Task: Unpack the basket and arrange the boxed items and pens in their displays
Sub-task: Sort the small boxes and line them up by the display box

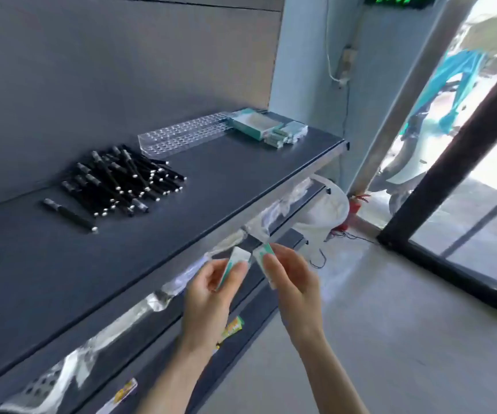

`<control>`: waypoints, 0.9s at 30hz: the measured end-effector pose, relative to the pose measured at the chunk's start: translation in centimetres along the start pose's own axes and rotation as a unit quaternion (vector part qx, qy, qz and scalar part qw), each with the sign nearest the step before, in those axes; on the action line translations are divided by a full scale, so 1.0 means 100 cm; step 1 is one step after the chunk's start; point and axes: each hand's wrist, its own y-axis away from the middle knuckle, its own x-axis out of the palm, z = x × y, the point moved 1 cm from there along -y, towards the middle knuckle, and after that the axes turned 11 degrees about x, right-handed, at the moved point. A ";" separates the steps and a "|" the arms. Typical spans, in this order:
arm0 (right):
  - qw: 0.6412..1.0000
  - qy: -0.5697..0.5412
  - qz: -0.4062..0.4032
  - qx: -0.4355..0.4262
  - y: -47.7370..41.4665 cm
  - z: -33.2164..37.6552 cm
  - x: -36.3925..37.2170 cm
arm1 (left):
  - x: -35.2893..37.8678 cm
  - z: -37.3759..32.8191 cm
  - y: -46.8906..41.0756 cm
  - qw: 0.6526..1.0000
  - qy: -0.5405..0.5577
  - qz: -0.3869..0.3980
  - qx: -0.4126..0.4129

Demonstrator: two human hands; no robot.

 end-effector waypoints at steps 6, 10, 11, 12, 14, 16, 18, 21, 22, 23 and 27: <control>0.997 -0.013 -0.080 0.002 -0.060 -0.001 -0.086 | 0.104 0.018 -0.042 0.998 0.006 0.054 -0.009; 0.996 -0.017 -0.091 -0.003 -0.120 -0.003 -0.116 | 0.155 0.034 -0.087 0.997 0.010 0.073 -0.005; 0.996 -0.019 -0.089 -0.006 -0.138 -0.003 -0.122 | 0.168 0.038 -0.101 0.997 0.010 0.073 -0.002; 0.996 -0.017 -0.084 -0.010 -0.157 -0.003 -0.127 | 0.180 0.042 -0.116 0.997 0.011 0.072 0.002; 0.997 -0.012 -0.075 -0.018 -0.199 -0.002 -0.133 | 0.201 0.051 -0.150 0.998 0.016 0.063 0.009; 0.998 -0.011 -0.069 -0.011 -0.242 0.003 -0.137 | 0.220 0.057 -0.187 0.999 0.023 0.044 0.013; 0.998 -0.005 -0.057 -0.007 -0.285 0.011 -0.137 | 0.235 0.062 -0.224 0.999 0.034 0.018 0.009; 0.999 0.015 -0.031 -0.012 -0.344 0.020 -0.135 | 0.253 0.065 -0.271 0.999 0.022 -0.016 0.036; 0.999 0.021 -0.024 -0.008 -0.362 0.022 -0.134 | 0.258 0.068 -0.285 0.999 0.012 -0.027 0.045; 1.000 0.025 -0.018 -0.001 -0.378 0.022 -0.132 | 0.262 0.070 -0.296 0.998 -0.002 -0.038 0.047; 0.999 0.041 0.011 0.022 -0.428 0.023 -0.123 | 0.272 0.078 -0.328 0.992 -0.080 -0.072 0.062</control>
